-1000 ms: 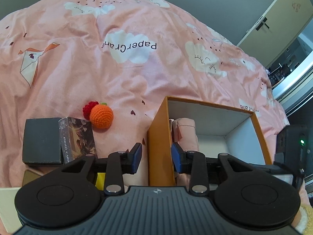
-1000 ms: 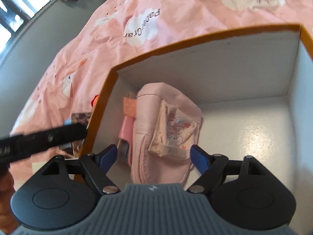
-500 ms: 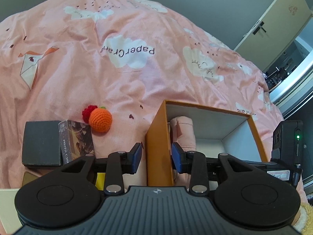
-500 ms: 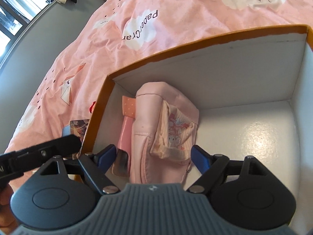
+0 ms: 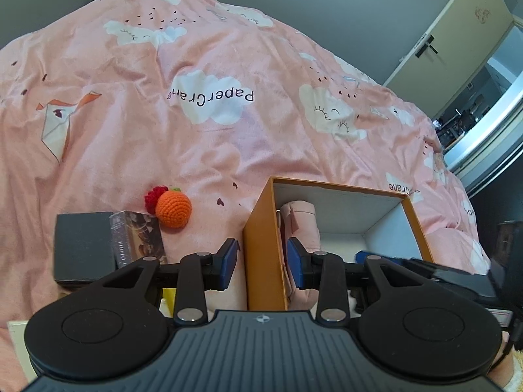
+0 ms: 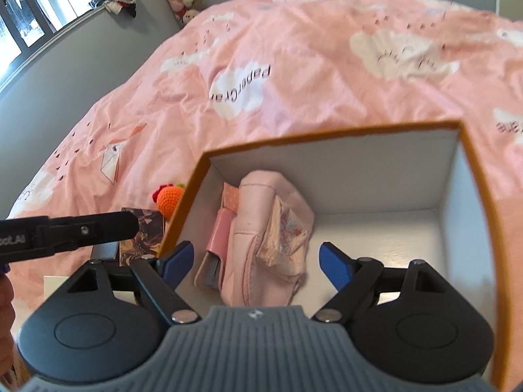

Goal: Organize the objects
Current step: 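Move both tools back toward the remaining toys on the bed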

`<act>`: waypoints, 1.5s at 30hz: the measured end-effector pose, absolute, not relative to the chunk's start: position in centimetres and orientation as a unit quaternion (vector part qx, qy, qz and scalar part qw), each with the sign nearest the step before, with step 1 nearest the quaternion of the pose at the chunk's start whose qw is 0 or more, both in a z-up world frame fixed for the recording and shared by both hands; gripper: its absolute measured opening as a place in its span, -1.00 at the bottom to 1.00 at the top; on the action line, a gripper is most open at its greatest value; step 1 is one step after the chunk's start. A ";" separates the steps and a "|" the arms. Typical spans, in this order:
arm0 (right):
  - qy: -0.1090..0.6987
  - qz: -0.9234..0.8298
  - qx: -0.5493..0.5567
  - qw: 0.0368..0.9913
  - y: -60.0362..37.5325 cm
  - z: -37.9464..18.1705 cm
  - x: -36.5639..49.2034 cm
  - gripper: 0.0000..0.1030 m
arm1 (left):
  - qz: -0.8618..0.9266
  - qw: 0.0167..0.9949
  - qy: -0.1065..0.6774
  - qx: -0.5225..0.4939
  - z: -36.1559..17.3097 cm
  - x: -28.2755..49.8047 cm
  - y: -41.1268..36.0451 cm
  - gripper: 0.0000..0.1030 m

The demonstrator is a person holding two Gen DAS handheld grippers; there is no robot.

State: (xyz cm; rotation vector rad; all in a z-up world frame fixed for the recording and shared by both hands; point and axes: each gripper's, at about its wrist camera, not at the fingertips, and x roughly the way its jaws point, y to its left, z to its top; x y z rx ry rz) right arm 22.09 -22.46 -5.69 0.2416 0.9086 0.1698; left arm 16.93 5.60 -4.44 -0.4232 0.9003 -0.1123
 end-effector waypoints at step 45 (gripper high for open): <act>0.509 0.256 -0.160 0.806 -6.7 -5.8 13.2 0.08 | -0.039 0.819 0.572 0.029 -7.7 7.4 5.8 0.07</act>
